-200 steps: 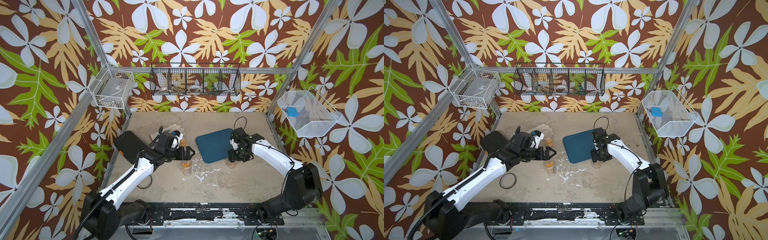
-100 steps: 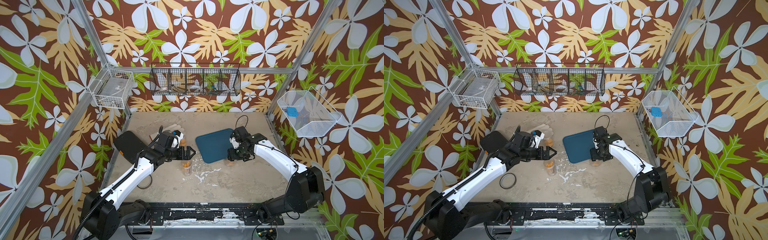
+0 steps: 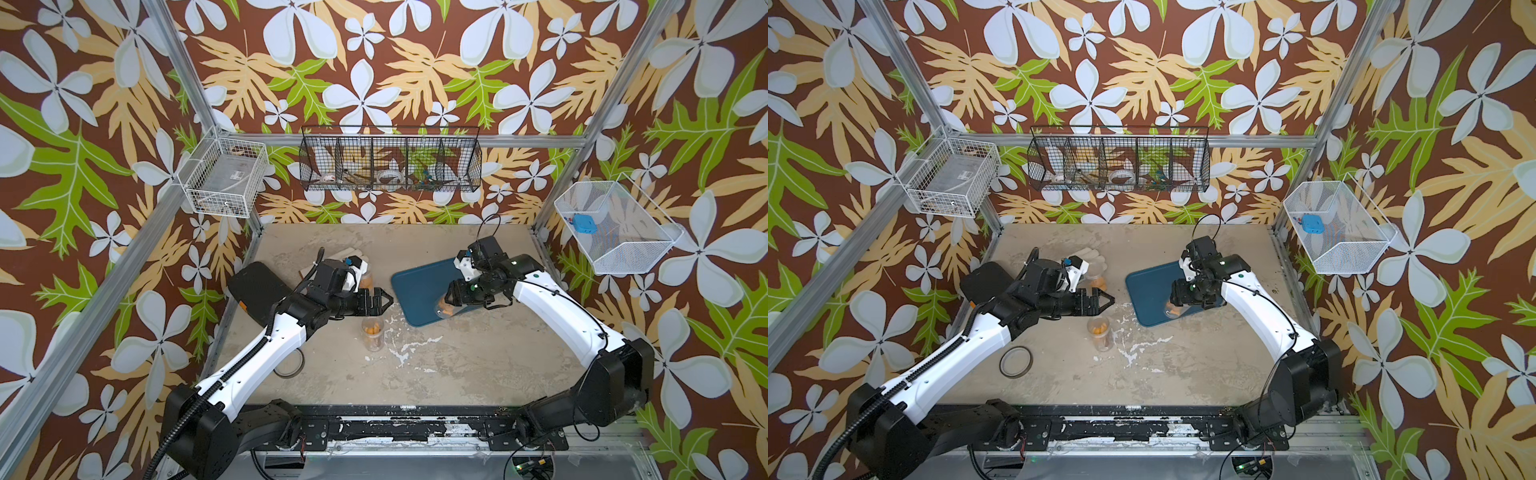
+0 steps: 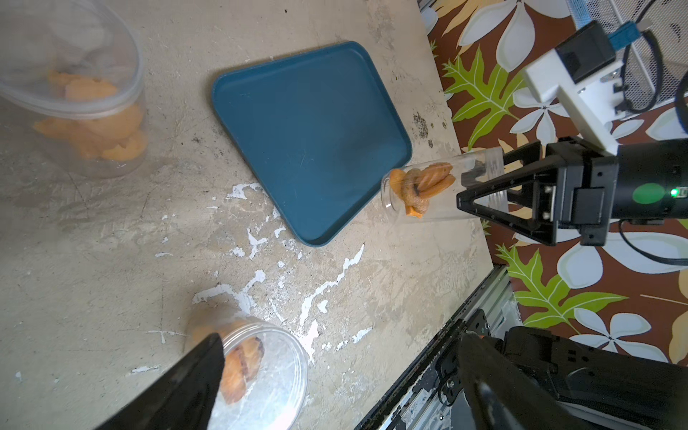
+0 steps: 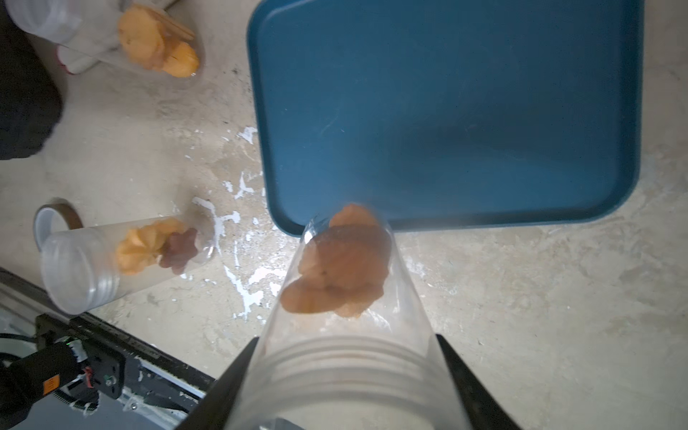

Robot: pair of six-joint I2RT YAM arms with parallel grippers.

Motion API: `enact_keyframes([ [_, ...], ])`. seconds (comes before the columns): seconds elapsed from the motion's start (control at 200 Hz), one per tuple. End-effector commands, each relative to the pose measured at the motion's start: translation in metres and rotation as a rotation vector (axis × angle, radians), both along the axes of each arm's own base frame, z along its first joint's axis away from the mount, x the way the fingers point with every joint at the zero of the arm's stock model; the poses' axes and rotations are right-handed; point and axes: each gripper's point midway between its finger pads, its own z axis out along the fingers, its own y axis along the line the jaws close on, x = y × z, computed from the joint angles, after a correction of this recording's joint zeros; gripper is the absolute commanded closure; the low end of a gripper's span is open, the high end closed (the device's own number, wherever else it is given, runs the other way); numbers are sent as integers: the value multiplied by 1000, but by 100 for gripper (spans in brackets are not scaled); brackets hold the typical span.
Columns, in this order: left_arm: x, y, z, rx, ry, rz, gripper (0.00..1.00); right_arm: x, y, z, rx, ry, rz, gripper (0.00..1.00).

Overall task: Pour the cookies out of the jar
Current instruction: Pick up the jar from the center of the board.

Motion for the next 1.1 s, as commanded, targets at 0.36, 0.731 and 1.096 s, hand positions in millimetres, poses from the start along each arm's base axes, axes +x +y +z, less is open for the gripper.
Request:
enact_keyframes([
  [0.36, 4, -4, 18, -26, -28, -2, 0, 9, 42, 58, 318, -39, 32, 47],
  [0.731, 3, -5, 24, -45, -28, -4, 0, 8, 49, 76, 445, -46, 35, 47],
  [1.096, 2, -8, 37, -82, -37, -11, 0, 5, 58, 94, 599, -45, 50, 47],
])
